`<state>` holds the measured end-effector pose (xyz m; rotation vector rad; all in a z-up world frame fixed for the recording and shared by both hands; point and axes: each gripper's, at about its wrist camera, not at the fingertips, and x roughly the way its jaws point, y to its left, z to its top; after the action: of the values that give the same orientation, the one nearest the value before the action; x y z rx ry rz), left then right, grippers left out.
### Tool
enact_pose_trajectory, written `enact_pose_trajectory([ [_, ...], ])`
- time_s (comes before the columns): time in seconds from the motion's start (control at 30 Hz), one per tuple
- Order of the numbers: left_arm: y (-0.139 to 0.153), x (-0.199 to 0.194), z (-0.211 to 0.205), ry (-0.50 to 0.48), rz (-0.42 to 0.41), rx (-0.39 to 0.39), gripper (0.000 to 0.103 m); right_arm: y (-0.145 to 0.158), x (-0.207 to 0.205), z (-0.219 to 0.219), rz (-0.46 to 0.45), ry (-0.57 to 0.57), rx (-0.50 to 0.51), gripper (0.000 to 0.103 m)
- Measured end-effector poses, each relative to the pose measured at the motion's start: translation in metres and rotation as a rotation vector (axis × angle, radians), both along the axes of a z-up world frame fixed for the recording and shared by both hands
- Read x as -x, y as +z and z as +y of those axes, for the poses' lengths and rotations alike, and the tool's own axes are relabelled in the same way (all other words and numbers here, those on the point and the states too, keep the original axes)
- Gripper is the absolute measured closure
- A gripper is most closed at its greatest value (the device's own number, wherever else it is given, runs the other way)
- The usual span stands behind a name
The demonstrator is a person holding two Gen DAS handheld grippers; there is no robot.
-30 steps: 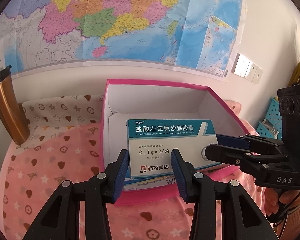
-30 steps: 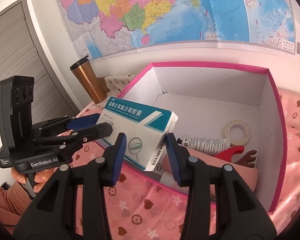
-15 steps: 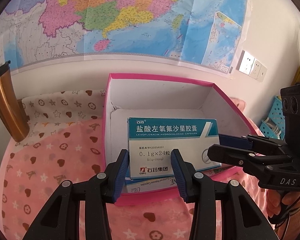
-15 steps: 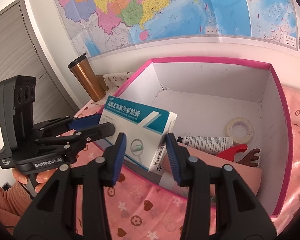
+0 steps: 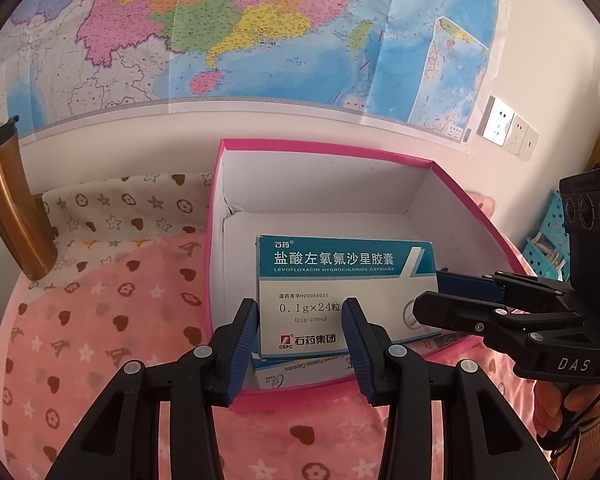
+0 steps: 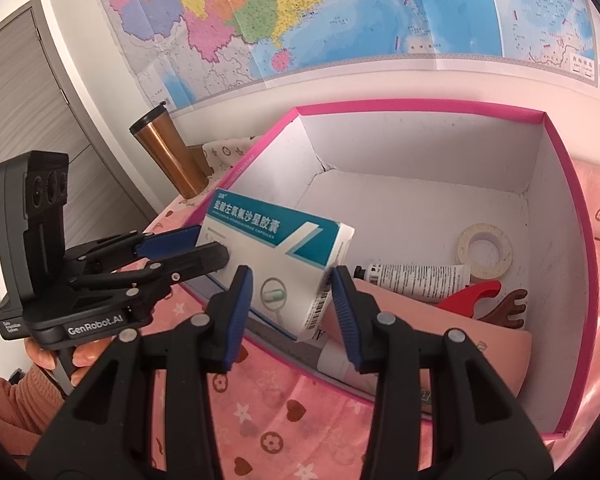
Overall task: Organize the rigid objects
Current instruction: 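Open the right tool to release the medicine box in the box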
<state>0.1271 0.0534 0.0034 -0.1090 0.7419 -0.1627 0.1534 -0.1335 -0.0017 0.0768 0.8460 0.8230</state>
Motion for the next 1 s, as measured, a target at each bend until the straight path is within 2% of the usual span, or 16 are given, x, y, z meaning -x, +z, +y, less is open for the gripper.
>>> enact_pose_trajectory([
  [0.23,0.0,-0.003,0.0,0.006,0.003,-0.005,0.06,-0.008,-0.007,0.0,0.039,-0.023,0.003,0.058],
  [0.4,0.001,0.001,-0.001,0.014,-0.018,-0.018,0.059,-0.008,-0.006,-0.001,0.034,-0.035,0.012,0.058],
  [0.67,0.006,0.026,-0.01,-0.01,-0.091,-0.025,0.046,0.001,0.009,-0.014,-0.018,-0.06,0.013,0.057],
  [0.73,0.009,0.036,-0.014,-0.02,-0.12,-0.024,0.04,0.005,0.016,-0.018,-0.051,-0.07,0.014,0.05],
  [0.8,0.012,0.045,-0.017,-0.029,-0.143,-0.007,0.026,0.011,0.026,-0.023,-0.087,-0.08,0.015,0.045],
  [0.87,0.012,0.053,-0.02,-0.036,-0.162,0.009,0.017,0.015,0.04,-0.028,-0.131,-0.095,0.033,0.036],
  [0.93,0.012,0.062,-0.023,-0.031,-0.174,0.004,0.016,0.018,0.053,-0.033,-0.182,-0.13,0.065,0.019],
  [1.0,0.011,0.068,-0.026,-0.021,-0.18,-0.003,0.007,0.019,0.068,-0.038,-0.231,-0.161,0.091,0.017],
])
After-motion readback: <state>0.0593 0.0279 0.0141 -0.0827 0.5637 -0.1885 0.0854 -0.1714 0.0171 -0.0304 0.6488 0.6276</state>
